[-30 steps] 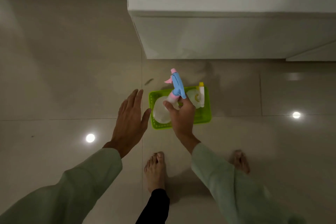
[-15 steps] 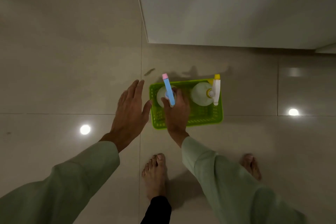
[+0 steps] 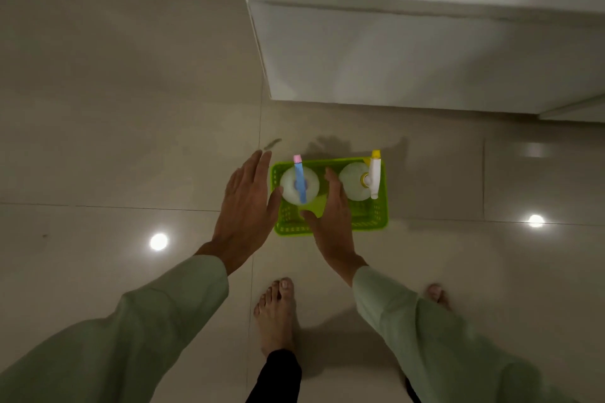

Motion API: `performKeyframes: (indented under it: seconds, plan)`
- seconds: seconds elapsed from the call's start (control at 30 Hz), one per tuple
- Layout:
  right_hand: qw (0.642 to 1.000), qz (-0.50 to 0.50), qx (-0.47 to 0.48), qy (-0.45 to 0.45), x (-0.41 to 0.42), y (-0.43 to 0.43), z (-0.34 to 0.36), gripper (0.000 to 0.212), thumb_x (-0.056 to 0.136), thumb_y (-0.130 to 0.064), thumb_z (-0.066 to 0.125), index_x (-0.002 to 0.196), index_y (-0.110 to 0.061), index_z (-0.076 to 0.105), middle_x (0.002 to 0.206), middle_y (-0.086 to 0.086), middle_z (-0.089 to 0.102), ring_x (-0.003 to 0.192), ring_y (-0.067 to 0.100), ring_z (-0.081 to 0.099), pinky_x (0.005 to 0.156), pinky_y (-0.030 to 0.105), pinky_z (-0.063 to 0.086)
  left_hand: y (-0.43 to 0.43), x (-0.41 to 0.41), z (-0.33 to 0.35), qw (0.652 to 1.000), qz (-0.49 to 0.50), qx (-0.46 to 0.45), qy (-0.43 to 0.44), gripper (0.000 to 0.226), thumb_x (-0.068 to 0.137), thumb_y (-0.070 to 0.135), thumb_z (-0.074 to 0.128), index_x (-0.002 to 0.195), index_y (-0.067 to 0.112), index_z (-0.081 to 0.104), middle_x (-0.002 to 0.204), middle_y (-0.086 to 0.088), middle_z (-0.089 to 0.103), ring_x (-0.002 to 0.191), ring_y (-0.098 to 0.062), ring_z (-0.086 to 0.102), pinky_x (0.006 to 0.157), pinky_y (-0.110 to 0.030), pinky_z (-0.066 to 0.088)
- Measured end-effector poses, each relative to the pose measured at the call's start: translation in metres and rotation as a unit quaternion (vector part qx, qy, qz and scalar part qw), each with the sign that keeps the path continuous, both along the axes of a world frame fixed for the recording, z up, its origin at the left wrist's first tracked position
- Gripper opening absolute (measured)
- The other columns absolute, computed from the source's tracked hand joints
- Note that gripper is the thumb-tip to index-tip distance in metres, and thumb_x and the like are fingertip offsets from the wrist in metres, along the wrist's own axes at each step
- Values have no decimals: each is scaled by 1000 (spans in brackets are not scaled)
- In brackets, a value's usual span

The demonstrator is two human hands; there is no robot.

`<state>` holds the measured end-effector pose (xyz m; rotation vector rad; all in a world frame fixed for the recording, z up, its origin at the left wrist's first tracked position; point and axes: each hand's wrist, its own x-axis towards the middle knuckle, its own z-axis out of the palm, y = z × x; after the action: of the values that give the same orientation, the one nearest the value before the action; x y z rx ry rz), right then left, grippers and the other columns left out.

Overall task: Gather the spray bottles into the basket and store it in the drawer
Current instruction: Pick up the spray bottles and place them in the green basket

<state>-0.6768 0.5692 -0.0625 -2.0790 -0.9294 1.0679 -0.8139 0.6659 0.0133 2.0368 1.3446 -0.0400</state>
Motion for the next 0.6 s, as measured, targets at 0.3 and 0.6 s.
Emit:
performKeyframes:
  seconds: [0.3,0.6]
  plan:
    - [990,-34,130,-30,73,-23,145,62,93,-23,71,147,-20,41,145,-1,53,129,13,54,104,38,49,-22,48,108,999,12,30,-44,59,101,29,44,154,14,22,162,-7,23,149,-21,23,122,-41,21]
    - [977,-24,205,-45,193,7,290,52,93,-24,68,141,-30,47,140,-14,52,128,9,54,98,32,52,-22,149,237,995,14,79,-67,61,101,32,44,154,15,21,162,-4,21,149,-20,22,122,-40,23]
